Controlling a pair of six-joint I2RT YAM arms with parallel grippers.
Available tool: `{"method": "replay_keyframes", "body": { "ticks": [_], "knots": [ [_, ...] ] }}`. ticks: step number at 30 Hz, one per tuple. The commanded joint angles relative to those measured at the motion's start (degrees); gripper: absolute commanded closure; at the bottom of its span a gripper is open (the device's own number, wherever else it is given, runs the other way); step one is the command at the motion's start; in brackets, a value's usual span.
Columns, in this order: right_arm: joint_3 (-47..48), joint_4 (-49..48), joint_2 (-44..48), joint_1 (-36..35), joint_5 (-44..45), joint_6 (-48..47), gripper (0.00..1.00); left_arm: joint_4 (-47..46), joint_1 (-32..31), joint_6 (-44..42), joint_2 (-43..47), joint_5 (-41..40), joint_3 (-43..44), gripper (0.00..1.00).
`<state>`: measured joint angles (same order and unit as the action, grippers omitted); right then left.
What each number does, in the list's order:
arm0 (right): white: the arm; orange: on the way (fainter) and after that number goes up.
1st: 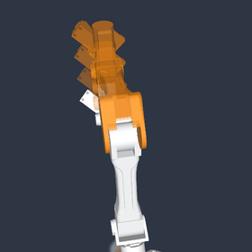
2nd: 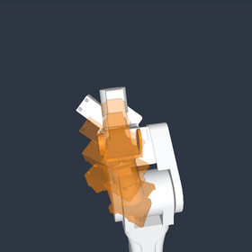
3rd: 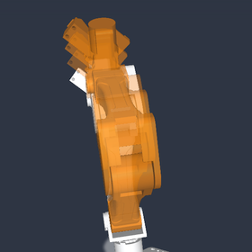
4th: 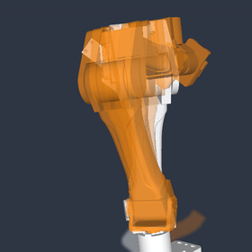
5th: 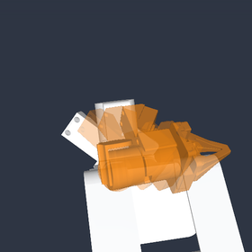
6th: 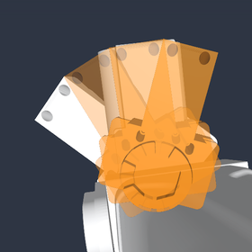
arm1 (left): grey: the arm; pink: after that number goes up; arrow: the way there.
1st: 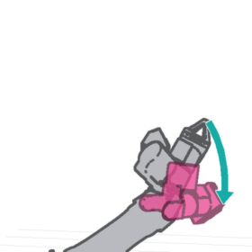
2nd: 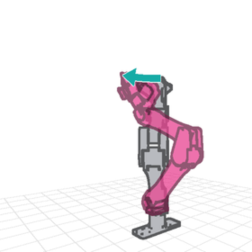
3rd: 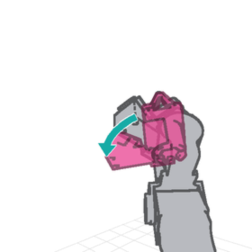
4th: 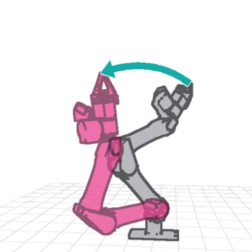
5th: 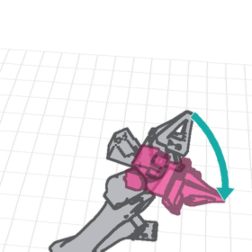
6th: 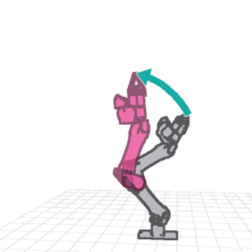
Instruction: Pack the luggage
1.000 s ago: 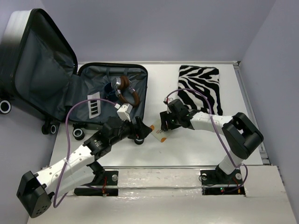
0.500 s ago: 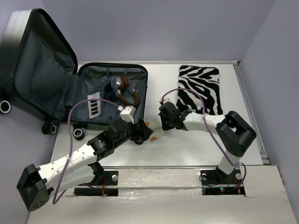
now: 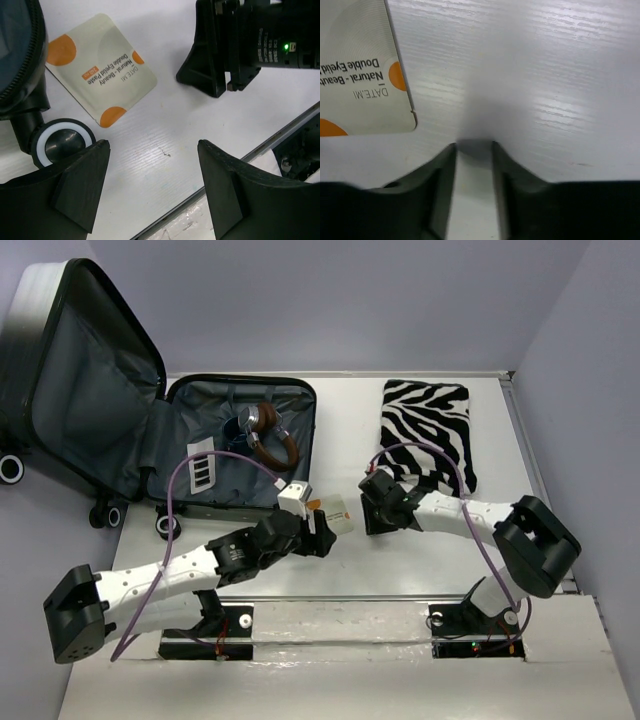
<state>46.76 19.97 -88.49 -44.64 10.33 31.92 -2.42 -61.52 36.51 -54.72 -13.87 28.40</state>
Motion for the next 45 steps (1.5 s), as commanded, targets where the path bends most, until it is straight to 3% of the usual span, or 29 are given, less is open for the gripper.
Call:
{"method": "replay_keyframes", "body": {
  "ticks": [1,5,7,16,18,19,23,31,34,38,42,45],
  "knots": [
    [1.75,1.14,3.94,-0.53,-0.65,-2.56,0.28,-3.21,-0.36,0.4,4.87,-6.77,2.53,0.18],
    [4.73,-3.79,0.71,-3.33,-3.38,-5.02,0.09,-1.37,-0.27,0.31,8.47,-9.85,3.32,0.15],
    [8.06,-4.58,-3.94,-5.79,-2.51,-5.47,0.05,-0.23,-0.27,0.31,10.41,-11.52,3.67,0.13],
    [18.54,-0.39,-18.64,-8.36,6.17,-4.51,0.03,5.23,-0.18,2.51,13.14,-13.91,3.94,0.07],
    [19.07,5.4,-19.7,-8.36,13.44,-1.88,0.07,5.14,-0.27,2.95,12.88,-13.64,3.77,0.06],
    [18.63,6.91,-19.62,-8.36,15.23,-0.91,0.14,5.14,-0.18,2.86,12.19,-13.38,3.94,0.07],
    [12.05,9.12,-14.88,-5.47,16.66,2.79,0.27,4.79,-0.27,2.25,9.03,-12.76,4.73,0.07],
    [1.76,8.95,-2.31,-0.45,15.16,5.87,0.44,1.1,-0.27,0.32,1.82,-9.78,7.63,0.1],
    [1.84,9.04,1.55,0.17,15.33,4.38,0.42,-0.3,-0.27,-0.47,-1.0,-8.99,8.86,0.12],
    [1.31,8.86,8.67,0.7,14.81,2.54,0.25,-2.94,-0.36,-1.7,-5.91,-7.93,11.4,0.16],
    [0.09,8.95,16.84,2.1,12.7,0.77,0.24,-4.09,-0.45,-3.55,-12.77,-7.75,15.62,0.17],
    [-2.54,8.34,21.07,2.89,11.04,1.04,0.3,-4.35,-0.45,-5.13,-19.53,-8.72,19.66,0.17]
  ]
}}
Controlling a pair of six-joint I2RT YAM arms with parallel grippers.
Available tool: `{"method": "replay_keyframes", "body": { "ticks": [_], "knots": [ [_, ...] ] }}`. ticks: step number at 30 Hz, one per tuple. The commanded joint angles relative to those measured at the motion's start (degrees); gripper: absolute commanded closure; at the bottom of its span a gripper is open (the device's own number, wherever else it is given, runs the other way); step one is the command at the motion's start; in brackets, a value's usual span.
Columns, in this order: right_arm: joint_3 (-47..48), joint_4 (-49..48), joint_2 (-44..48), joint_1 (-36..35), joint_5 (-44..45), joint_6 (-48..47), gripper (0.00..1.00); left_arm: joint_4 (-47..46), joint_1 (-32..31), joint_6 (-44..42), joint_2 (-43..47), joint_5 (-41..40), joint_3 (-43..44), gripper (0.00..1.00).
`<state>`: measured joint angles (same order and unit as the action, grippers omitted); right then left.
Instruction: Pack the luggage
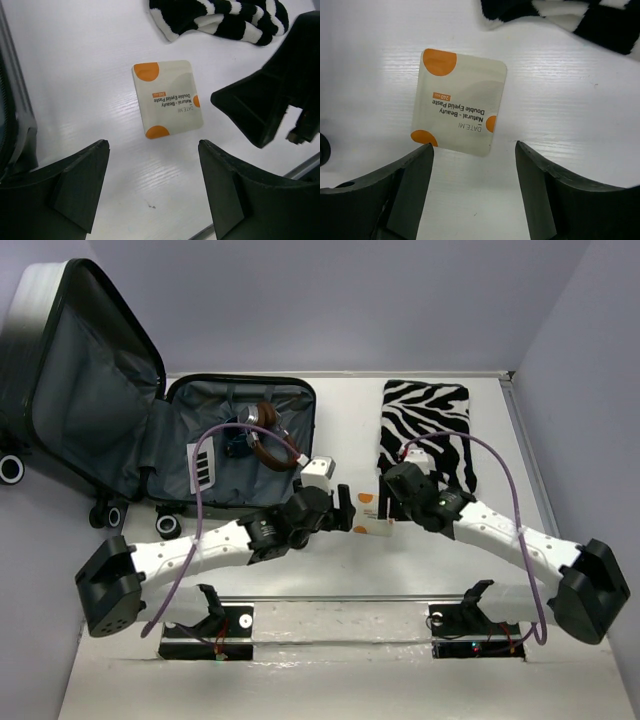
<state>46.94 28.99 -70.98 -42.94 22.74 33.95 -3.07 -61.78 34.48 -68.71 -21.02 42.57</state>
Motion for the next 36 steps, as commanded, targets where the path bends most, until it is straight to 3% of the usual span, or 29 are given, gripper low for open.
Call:
{"method": "replay_keyframes", "body": {
  "ticks": [1,3,6,10,13,22,32,36],
  "knots": [
    [-3.34,-0.78,4.0,1.89,-1.56,-0.91,0.35,-3.78,-0.27,-3.45,-9.13,-2.01,7.68,0.17],
    [-4.66,-1.22,4.01,1.89,-1.56,-0.04,0.41,-3.7,-0.27,-4.41,-12.84,-2.1,9.98,0.17],
    [-7.03,-2.36,4.45,3.2,-2.26,0.23,0.6,-4.04,-0.19,-5.12,-18.99,-2.63,14.03,0.17],
    [-9.32,-5.34,4.89,5.84,-6.99,0.06,0.64,-3.96,0.6,-6.88,-25.41,-4.03,19.73,0.17],
    [-10.28,-6.84,4.71,5.85,-8.06,0.23,0.63,-3.78,2.71,-7.32,-30.07,-2.63,21.85,0.17],
    [-14.68,-15.01,2.6,5.85,-13.95,1.82,0.41,-3.52,6.58,-8.29,-42.64,3.96,28.89,0.17],
    [-16.53,-21.96,-2.05,5.85,-16.77,2.52,0.39,-4.93,7.2,-7.32,-46.16,7.56,28.1,0.23],
    [-16.7,-23.45,-3.99,5.85,-18.08,2.78,0.39,-6.33,7.2,-6.62,-46.69,9.76,26.87,0.34]
  ]
}}
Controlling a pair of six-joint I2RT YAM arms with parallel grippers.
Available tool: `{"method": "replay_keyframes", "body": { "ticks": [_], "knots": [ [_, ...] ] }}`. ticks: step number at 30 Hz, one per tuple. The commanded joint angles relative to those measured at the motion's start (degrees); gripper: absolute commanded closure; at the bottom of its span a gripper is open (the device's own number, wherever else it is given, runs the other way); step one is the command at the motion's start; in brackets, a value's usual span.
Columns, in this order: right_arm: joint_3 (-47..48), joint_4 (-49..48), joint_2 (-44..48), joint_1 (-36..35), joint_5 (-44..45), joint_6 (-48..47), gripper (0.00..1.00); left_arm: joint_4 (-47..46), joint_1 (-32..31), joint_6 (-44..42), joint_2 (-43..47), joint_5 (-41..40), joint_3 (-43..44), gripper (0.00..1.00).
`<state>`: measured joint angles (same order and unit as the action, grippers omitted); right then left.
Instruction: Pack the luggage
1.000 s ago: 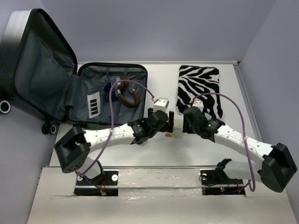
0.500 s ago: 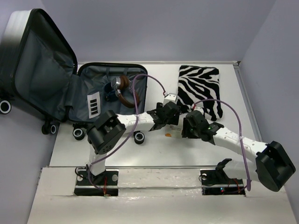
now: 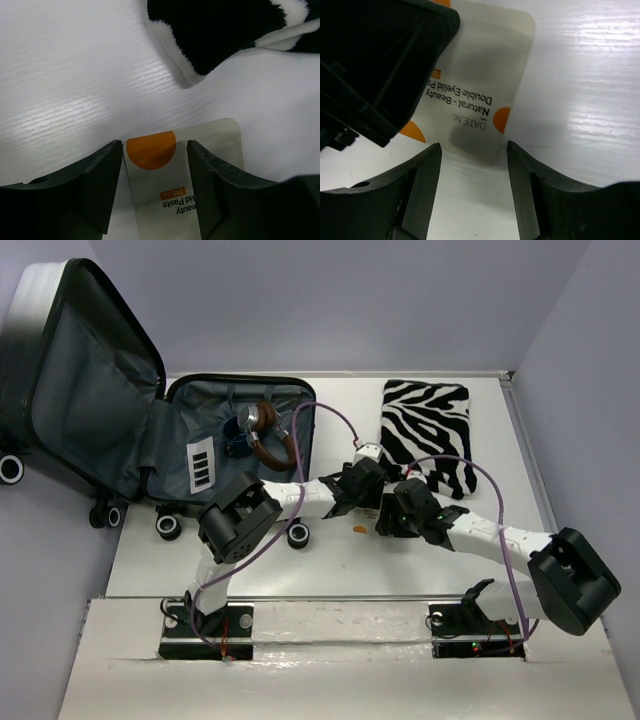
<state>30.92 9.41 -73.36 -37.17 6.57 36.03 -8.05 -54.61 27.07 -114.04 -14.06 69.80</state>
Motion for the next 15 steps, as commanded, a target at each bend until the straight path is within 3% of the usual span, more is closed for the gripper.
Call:
{"method": "replay_keyframes", "body": {
  "ticks": [1,3,8,15],
  "knots": [
    [-0.77,-4.57,-1.96,0.08,-2.08,0.62,0.39,-1.52,0.03,1.05,-1.45,2.99,-0.54,0.36],
    [-0.95,-4.93,-2.4,0.08,-1.82,0.71,0.41,-2.14,0.03,0.97,-1.8,4.13,-0.81,0.44],
    [-2.09,-7.56,-4.06,0.08,-1.38,1.23,0.61,-2.93,0.12,0.88,-1.1,5.45,-1.86,0.63],
    [-3.76,-8.79,-4.16,0.08,-0.77,2.29,0.7,-5.83,0.29,1.93,-0.05,8.18,-4.76,0.94]
  ]
}}
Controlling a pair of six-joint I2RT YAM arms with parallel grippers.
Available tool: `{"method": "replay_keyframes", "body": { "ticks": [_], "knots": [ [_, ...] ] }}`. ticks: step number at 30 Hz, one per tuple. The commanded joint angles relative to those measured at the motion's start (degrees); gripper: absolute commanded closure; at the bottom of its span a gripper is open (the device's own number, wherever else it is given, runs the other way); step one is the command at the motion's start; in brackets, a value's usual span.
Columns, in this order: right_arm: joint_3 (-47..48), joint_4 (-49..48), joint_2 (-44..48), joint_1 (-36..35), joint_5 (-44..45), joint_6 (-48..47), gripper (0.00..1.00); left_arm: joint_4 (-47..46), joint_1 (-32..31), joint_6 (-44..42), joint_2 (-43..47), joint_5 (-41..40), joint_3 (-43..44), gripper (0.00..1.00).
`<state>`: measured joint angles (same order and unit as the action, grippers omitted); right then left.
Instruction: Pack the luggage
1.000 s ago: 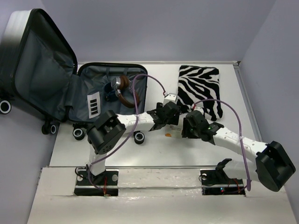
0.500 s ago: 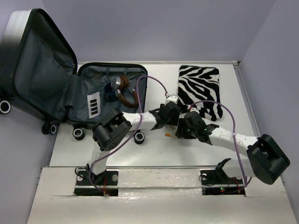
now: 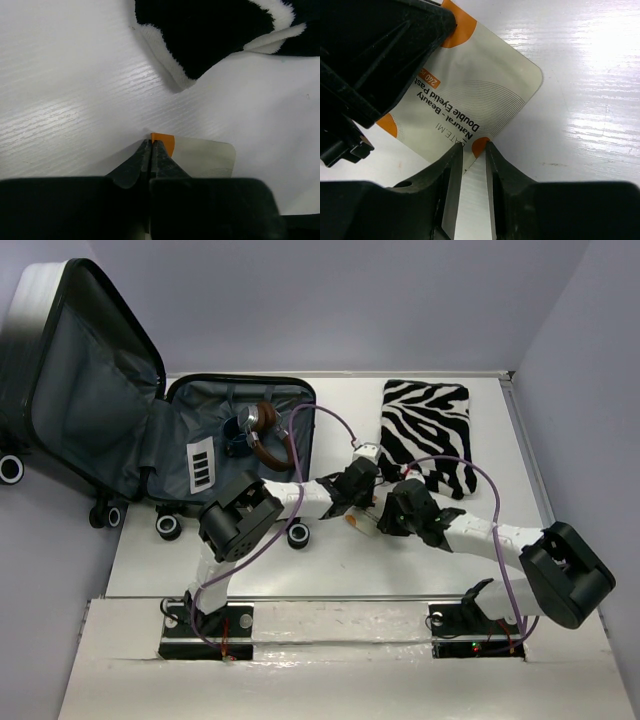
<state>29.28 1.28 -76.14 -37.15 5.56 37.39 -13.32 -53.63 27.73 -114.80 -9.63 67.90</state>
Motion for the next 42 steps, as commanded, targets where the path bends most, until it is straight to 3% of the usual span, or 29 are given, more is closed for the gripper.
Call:
{"method": "replay_keyframes", "body": {
  "ticks": [1,3,5,7,8,12,17,23,26,34,35,38,39,41,42],
  "knots": [
    [-2.21,-2.32,-1.21,0.06,0.59,0.93,0.72,-1.09,-0.52,1.63,1.24,4.0,-3.82,0.94],
    [-2.38,-2.33,-0.51,0.06,0.76,0.85,0.74,-2.93,-0.34,1.98,2.21,4.62,-4.96,0.94],
    [-2.38,-2.33,0.55,0.06,0.86,0.5,0.68,-4.42,-0.08,2.33,4.23,5.41,-6.46,0.94],
    [-2.56,-1.9,4.48,0.06,0.5,0.14,0.54,-4.78,0.1,2.51,6.07,5.76,-7.07,0.94],
    [-2.56,-1.46,6.33,0.06,0.07,-0.03,0.38,-4.96,0.1,2.51,8.43,6.02,-7.43,0.94],
    [-0.28,5.91,17.84,0.06,0.67,-2.22,0.2,-4.26,0.28,1.98,15.3,5.85,-7.26,0.94],
    [4.72,16.37,31.99,0.06,4.53,-4.69,0.2,-3.73,2.03,1.72,22.85,6.98,-5.68,0.94],
    [6.32,20.78,36.67,0.06,7.62,-5.57,0.2,-1.89,7.65,2.42,32.16,7.88,-4.71,0.94],
    [5.36,20.08,36.41,0.06,6.84,-5.22,0.2,1.27,13.09,1.81,37.7,4.2,-4.79,0.94],
    [4.74,19.11,36.67,0.06,7.09,-7.32,0.19,4.0,36.28,6.9,47.56,-5.3,-12.6,0.94],
    [4.48,19.11,36.24,0.06,7.53,-7.59,0.13,4.44,37.88,7.69,49.74,-8.62,-15.05,0.94],
    [5.26,19.11,34.83,0.06,6.83,-7.94,0.09,2.96,43.94,11.73,54.05,-12.68,-20.67,0.93],
    [5.35,18.85,33.87,0.06,6.66,-7.77,0.08,2.69,47.0,13.65,55.2,-12.7,-21.66,0.84],
    [5.61,18.59,32.81,0.06,6.31,-7.68,0.08,1.9,49.05,15.07,55.39,-12.09,-23.07,0.47],
    [5.7,18.41,32.29,0.06,6.22,-7.77,0.08,2.68,49.93,15.86,55.22,-11.47,-23.25,0.09]
  ]
}}
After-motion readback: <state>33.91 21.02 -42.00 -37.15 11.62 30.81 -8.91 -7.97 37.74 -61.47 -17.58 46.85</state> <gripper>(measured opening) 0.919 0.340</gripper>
